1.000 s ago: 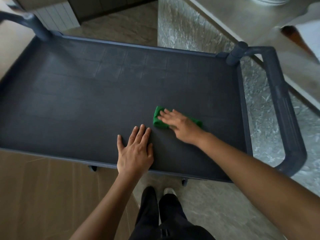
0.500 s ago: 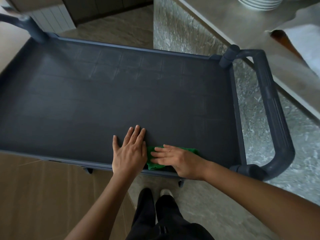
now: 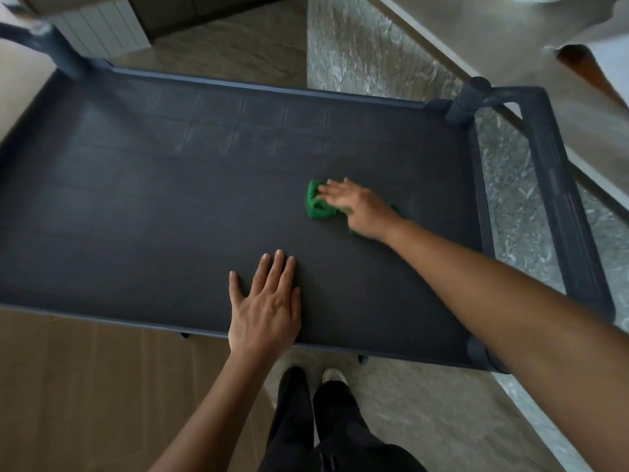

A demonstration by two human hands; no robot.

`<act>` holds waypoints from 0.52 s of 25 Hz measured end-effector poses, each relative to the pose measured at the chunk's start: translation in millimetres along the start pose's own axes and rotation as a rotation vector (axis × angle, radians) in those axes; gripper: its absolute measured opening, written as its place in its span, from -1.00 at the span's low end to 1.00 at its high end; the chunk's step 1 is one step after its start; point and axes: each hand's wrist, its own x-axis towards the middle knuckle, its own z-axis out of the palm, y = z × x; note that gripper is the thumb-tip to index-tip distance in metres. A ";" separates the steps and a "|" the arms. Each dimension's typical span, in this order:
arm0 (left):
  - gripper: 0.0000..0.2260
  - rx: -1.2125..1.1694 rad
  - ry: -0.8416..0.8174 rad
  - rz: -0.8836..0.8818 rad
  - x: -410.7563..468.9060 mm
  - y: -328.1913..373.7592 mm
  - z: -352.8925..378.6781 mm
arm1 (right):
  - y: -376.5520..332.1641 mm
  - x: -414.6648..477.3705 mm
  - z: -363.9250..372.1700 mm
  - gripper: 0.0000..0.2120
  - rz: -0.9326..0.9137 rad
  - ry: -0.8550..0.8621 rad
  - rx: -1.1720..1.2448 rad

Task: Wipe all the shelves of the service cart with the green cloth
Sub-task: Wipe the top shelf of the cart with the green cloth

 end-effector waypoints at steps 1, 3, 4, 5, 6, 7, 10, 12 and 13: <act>-0.48 0.003 0.002 0.000 -0.2 0.1 -0.2 | 8.5 16.1 -5.9 -0.52 0.079 0.049 0.028; -0.48 0.009 0.000 0.001 0.0 0.3 -0.3 | 22.5 41.4 -16.9 -0.52 0.223 0.125 0.087; -0.48 0.010 0.000 0.001 0.3 -0.1 -0.1 | 26.5 49.5 -19.5 -0.50 0.267 0.148 0.097; -0.48 0.008 0.002 0.001 0.5 -0.1 -0.1 | 28.5 54.1 -20.6 -0.48 0.288 0.159 0.092; -0.48 0.003 0.004 0.002 0.9 -0.3 -0.3 | 28.8 55.6 -20.0 -0.46 0.289 0.156 0.081; -0.49 -0.002 0.004 0.003 0.8 -0.4 -0.5 | 28.0 54.2 -18.8 -0.45 0.277 0.147 0.074; -0.51 -0.012 0.015 0.005 -0.9 -0.7 -0.8 | 19.4 39.7 -12.8 -0.44 0.251 0.139 0.099; -0.50 -0.007 0.018 0.005 -1.7 -0.9 -0.2 | 8.0 22.1 -8.2 -0.42 0.252 0.142 0.140; -0.49 -0.012 0.024 0.003 -1.6 -0.7 0.1 | 0.2 10.6 -4.3 -0.41 0.243 0.130 0.157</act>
